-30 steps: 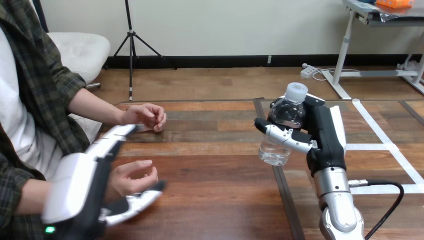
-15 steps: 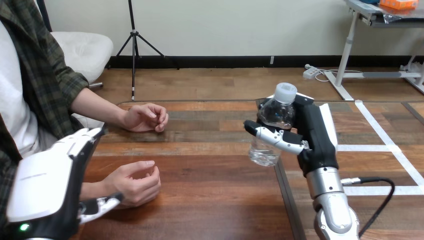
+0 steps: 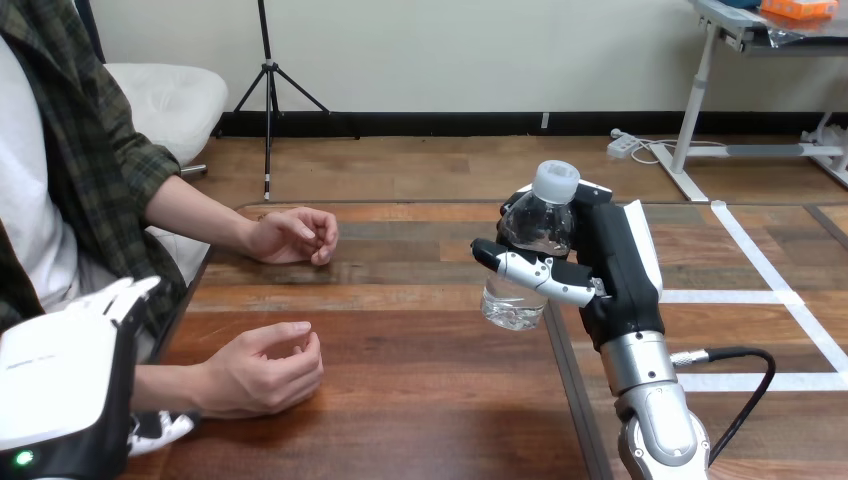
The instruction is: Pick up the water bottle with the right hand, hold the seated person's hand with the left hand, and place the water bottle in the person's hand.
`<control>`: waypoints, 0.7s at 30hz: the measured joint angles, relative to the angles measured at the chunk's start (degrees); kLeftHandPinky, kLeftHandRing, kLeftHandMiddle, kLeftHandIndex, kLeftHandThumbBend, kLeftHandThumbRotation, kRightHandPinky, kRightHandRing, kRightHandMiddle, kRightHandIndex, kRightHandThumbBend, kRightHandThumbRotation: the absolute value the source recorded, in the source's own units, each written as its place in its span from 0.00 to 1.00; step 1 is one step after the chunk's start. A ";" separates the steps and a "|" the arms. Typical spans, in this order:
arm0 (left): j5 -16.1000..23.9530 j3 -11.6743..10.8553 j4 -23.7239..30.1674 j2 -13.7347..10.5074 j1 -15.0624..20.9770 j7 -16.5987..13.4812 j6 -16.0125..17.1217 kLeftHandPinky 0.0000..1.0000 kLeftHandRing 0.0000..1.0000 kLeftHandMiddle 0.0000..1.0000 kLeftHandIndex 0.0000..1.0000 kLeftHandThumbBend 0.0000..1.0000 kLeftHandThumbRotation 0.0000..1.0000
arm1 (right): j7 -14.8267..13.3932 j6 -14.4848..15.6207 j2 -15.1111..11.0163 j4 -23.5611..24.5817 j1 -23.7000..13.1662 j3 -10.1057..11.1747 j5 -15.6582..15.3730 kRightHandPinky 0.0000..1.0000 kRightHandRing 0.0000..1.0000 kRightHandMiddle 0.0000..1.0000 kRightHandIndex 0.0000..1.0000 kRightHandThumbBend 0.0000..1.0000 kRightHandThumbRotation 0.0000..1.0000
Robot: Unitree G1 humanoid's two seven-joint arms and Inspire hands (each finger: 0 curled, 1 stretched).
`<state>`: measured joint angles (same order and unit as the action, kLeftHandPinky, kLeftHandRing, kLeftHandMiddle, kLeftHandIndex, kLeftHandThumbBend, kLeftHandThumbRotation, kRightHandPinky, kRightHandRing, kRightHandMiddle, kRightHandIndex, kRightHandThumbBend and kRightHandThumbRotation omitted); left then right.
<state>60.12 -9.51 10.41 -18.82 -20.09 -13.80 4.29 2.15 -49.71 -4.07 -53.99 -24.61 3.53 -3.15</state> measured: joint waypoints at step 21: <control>3.11 4.06 0.03 -4.81 1.17 12.20 -7.25 0.76 0.82 0.82 0.76 1.00 0.00 | 1.40 0.64 -0.18 2.43 1.03 -0.69 0.50 0.37 0.40 0.42 0.39 0.72 0.00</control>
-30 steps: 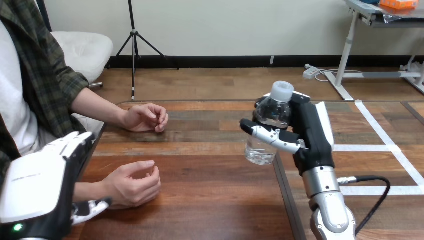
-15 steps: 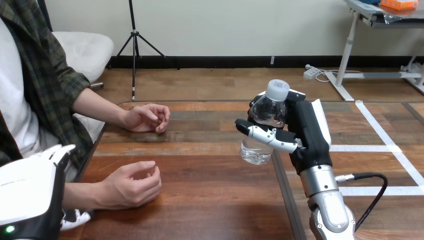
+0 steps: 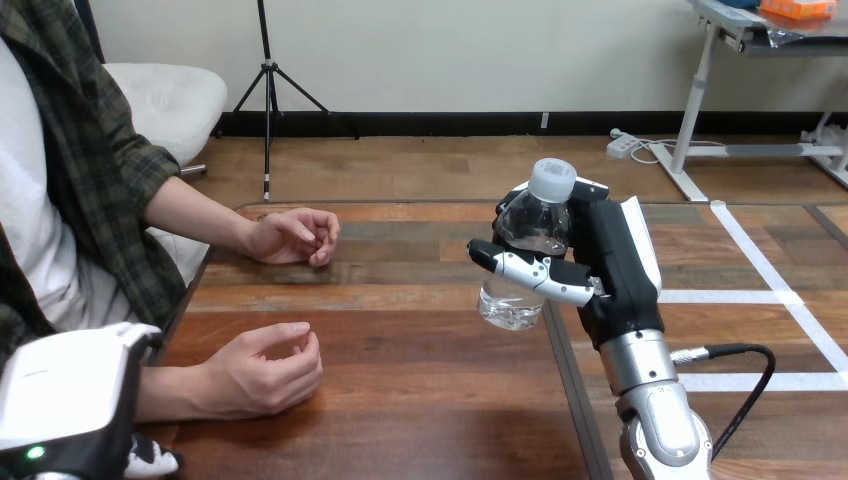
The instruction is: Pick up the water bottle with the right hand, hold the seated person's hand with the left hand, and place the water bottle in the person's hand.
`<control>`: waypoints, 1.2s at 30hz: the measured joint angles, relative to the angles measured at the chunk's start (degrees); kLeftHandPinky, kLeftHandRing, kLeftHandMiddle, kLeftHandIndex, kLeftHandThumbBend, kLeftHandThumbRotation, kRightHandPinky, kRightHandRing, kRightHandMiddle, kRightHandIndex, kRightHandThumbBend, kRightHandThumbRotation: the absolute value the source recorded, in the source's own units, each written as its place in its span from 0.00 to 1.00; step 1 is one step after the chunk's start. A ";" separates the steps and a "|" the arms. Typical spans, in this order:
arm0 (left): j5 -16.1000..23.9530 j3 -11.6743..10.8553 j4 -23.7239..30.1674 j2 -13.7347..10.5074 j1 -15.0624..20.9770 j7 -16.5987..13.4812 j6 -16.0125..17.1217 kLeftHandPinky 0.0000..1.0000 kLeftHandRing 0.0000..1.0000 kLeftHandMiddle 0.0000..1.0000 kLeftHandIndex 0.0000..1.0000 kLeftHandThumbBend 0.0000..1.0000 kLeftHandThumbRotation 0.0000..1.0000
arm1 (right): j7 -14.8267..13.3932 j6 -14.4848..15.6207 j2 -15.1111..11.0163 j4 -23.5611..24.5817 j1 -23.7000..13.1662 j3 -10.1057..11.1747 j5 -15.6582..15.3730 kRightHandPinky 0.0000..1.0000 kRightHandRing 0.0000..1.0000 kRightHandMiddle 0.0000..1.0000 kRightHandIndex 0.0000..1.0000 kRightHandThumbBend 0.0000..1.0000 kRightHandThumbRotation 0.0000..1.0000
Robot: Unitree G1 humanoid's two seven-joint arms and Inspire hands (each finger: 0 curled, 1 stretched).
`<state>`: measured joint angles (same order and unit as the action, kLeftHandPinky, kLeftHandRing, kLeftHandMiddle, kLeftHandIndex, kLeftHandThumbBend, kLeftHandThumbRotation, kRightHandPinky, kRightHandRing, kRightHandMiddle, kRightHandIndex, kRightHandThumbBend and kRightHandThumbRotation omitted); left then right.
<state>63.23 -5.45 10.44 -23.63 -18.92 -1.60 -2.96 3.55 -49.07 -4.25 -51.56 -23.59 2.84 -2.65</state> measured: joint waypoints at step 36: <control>-0.34 7.50 -2.86 -2.26 8.56 9.22 -6.12 0.70 0.76 0.78 0.76 0.91 0.00 | 2.91 2.08 0.10 4.57 1.37 -0.43 1.05 0.39 0.41 0.42 0.39 0.72 0.00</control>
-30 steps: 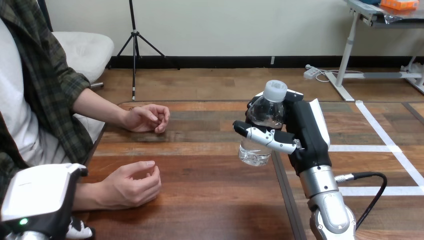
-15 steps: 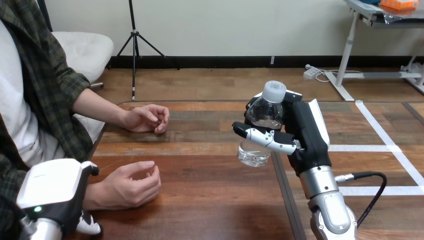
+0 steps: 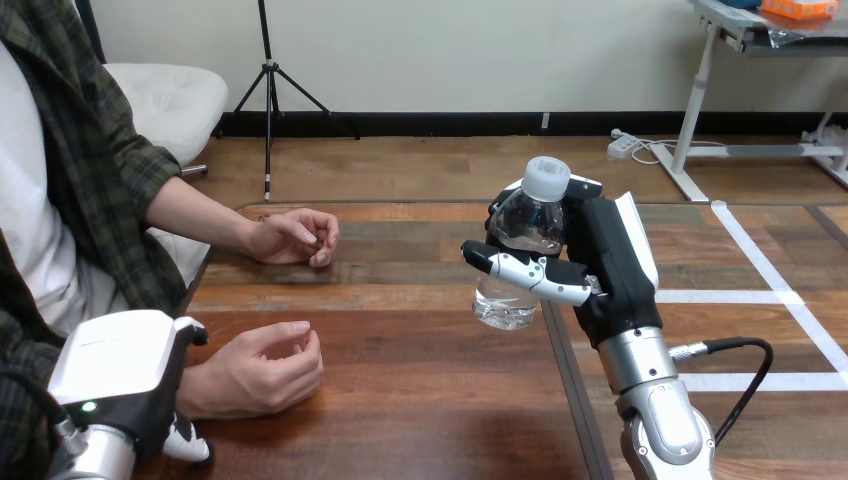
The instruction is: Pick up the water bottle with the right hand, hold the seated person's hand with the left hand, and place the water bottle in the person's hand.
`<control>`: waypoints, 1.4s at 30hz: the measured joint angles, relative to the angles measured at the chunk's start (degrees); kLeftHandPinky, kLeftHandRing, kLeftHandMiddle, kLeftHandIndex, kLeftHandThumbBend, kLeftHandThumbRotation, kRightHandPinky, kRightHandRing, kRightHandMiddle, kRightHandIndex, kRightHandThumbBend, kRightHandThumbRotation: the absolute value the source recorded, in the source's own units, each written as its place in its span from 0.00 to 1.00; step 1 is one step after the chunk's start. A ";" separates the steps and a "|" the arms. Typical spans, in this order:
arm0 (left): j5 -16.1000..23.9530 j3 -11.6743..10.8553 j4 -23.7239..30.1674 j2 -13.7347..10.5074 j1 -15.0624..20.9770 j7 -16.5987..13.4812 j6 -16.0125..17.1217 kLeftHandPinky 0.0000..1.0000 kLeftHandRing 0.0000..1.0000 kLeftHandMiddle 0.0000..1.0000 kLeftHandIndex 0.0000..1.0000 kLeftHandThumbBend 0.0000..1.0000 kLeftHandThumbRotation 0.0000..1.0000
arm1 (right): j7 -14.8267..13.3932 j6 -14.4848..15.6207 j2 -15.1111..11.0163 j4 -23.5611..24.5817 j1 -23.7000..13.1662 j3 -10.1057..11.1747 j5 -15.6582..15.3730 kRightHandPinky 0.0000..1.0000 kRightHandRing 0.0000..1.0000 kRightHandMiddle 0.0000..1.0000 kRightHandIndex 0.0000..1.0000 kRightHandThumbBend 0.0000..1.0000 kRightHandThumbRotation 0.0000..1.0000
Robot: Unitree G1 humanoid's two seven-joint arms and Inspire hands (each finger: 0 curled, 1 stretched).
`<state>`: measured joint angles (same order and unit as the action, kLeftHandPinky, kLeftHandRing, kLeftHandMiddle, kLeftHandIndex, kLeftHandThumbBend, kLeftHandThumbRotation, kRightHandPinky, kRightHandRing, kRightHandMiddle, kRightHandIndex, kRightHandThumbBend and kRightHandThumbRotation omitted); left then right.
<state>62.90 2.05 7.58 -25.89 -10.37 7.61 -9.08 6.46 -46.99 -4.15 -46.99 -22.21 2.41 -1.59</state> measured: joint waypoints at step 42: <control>2.86 7.57 -4.71 -1.16 6.30 -1.00 -7.65 0.58 0.63 0.67 0.66 0.85 0.00 | 2.60 0.18 -0.12 0.41 0.89 -0.06 1.78 0.39 0.41 0.42 0.39 0.70 0.00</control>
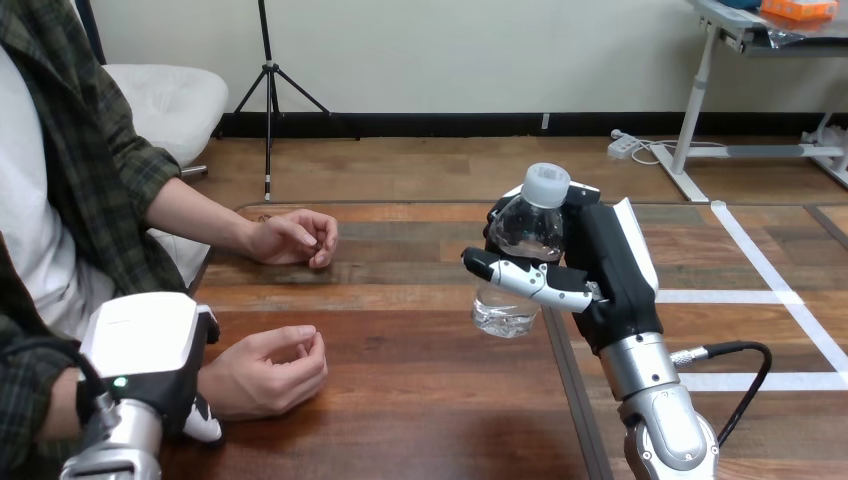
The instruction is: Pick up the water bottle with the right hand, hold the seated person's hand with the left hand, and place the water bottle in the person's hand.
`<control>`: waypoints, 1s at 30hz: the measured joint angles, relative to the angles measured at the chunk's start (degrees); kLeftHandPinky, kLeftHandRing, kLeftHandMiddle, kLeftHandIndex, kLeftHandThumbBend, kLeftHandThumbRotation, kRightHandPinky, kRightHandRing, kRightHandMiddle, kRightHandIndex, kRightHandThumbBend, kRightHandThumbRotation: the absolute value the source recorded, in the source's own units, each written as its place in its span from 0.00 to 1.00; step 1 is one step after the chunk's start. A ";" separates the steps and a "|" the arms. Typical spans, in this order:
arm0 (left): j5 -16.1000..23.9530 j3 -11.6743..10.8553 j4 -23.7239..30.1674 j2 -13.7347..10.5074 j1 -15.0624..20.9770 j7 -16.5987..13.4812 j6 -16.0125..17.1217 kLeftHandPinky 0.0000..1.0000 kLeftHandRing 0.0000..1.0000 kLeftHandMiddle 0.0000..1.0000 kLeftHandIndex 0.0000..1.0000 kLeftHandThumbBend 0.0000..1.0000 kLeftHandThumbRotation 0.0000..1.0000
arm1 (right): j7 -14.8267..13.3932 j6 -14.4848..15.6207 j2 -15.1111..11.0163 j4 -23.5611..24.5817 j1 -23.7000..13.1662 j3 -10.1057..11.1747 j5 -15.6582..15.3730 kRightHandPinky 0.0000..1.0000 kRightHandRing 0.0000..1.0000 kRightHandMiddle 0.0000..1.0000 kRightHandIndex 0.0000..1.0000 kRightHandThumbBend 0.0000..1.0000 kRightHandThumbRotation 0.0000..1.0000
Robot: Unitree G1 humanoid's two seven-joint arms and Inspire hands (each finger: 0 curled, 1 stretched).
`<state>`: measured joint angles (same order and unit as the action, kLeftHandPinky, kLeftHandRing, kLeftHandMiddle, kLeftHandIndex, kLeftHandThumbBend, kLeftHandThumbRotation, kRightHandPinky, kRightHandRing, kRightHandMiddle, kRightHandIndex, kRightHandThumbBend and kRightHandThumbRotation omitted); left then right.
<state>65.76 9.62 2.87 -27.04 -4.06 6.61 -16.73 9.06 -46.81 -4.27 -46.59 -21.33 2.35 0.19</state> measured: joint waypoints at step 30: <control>2.58 3.61 1.57 -0.54 4.51 14.61 -8.62 0.50 0.57 0.63 0.67 0.82 0.00 | 2.31 1.56 -0.10 1.93 0.00 0.27 2.57 0.40 0.41 0.42 0.40 0.69 0.00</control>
<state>68.34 13.23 4.45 -27.58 0.45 21.22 -25.35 11.37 -45.25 -4.38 -44.66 -21.33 2.63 2.75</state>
